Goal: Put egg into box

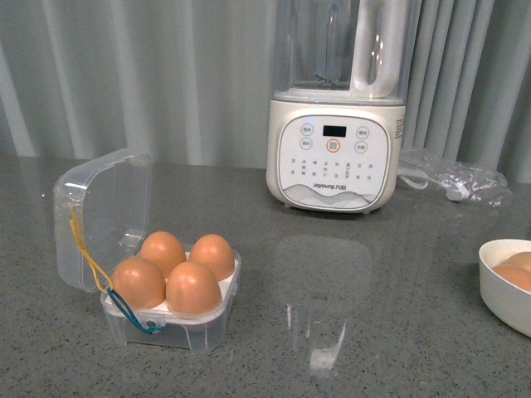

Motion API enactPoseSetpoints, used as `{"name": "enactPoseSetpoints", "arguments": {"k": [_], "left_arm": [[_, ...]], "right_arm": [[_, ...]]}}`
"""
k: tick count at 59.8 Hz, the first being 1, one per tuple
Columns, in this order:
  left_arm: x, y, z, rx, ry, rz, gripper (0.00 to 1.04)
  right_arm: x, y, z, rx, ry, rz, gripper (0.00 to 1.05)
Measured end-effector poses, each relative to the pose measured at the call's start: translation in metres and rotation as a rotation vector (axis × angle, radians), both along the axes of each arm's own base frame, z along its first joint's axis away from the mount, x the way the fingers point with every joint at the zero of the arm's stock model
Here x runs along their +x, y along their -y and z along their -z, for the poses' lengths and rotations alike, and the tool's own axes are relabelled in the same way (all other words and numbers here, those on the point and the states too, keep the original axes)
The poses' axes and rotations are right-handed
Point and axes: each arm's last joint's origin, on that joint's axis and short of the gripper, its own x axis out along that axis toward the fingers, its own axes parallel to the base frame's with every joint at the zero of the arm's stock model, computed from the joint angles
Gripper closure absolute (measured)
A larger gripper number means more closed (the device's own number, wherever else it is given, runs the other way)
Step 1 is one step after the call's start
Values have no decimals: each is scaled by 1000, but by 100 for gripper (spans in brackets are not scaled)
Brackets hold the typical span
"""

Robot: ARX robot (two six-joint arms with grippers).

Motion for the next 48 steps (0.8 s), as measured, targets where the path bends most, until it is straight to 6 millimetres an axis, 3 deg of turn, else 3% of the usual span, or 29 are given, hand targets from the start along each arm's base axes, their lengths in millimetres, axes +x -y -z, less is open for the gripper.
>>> {"name": "enactPoseSetpoints", "arguments": {"k": [6, 34, 42, 48], "left_arm": [[0, 0, 0, 0, 1, 0, 7], [0, 0, 0, 0, 0, 0, 7], [1, 0, 1, -9, -30, -29, 7], [2, 2, 5, -28, -326, -296, 7]], "right_arm": [[0, 0, 0, 0, 0, 0, 88], [0, 0, 0, 0, 0, 0, 7], [0, 0, 0, 1, 0, 0, 7], [0, 0, 0, 1, 0, 1, 7]]}}
